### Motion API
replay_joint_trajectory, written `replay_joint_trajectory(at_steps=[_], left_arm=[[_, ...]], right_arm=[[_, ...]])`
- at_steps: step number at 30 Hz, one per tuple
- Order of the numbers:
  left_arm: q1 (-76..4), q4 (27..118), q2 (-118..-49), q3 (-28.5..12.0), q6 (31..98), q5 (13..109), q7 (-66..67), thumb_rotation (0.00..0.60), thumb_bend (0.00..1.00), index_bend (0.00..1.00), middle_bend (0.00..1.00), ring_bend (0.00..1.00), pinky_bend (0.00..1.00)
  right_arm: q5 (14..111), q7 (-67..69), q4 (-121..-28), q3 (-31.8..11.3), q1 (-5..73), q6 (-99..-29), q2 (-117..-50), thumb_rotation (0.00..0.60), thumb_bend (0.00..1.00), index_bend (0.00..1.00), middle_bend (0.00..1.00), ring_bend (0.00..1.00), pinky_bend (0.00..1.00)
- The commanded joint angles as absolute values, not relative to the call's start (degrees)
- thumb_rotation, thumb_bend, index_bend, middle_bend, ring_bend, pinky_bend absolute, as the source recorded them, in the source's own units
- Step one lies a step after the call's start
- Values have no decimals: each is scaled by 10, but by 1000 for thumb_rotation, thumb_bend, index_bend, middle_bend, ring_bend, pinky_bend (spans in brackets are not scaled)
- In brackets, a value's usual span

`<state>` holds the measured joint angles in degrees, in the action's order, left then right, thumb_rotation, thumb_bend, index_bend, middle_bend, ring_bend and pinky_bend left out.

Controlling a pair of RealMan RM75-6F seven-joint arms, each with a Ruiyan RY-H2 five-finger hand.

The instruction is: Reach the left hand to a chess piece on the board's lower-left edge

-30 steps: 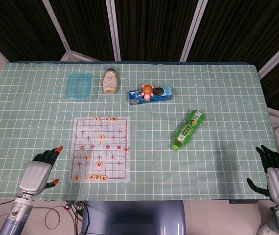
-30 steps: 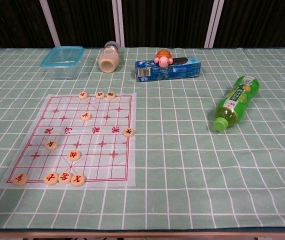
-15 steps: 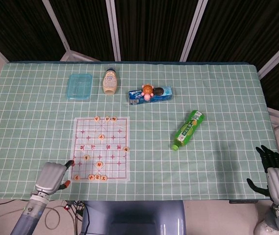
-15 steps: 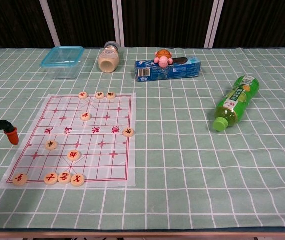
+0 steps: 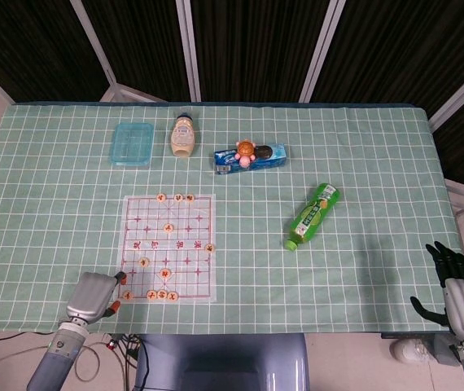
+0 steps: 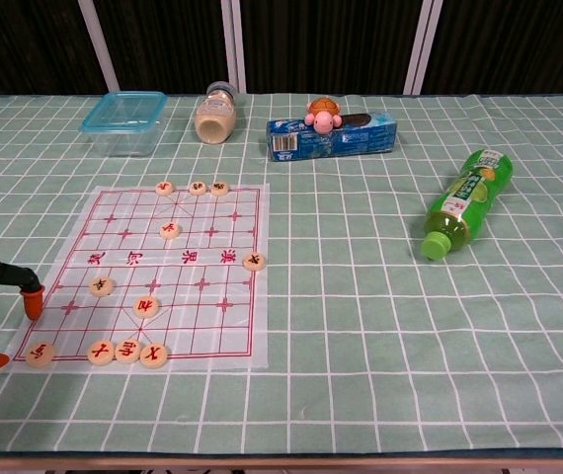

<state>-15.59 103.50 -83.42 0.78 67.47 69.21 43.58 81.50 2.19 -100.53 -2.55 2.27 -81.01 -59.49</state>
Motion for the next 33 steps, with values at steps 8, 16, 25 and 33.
replay_joint_trajectory(at_steps=[8,16,25,33], left_arm=[[-165,1022,-851,11,670,683,438,600,250,447,1000,1000,1000],[-170,1017,-861,12,673,675,442,600,267,458,1000,1000,1000],[-176,1009,-868,16,672,665,443,600,276,462,1000,1000,1000],[-181,1006,-871,17,672,661,440,600,276,477,1000,1000,1000]], right_arm=[[815,22,-1005,-26,23,-811,-595,600,304,0,0,0,0],[816,23,-1005,-26,22,-812,-595,600,303,0,0,0,0],[816,23,-1006,-26,22,-812,-595,600,303,0,0,0,0],[816,23,-1006,-26,22,-813,-596,600,304,0,0,0,0]])
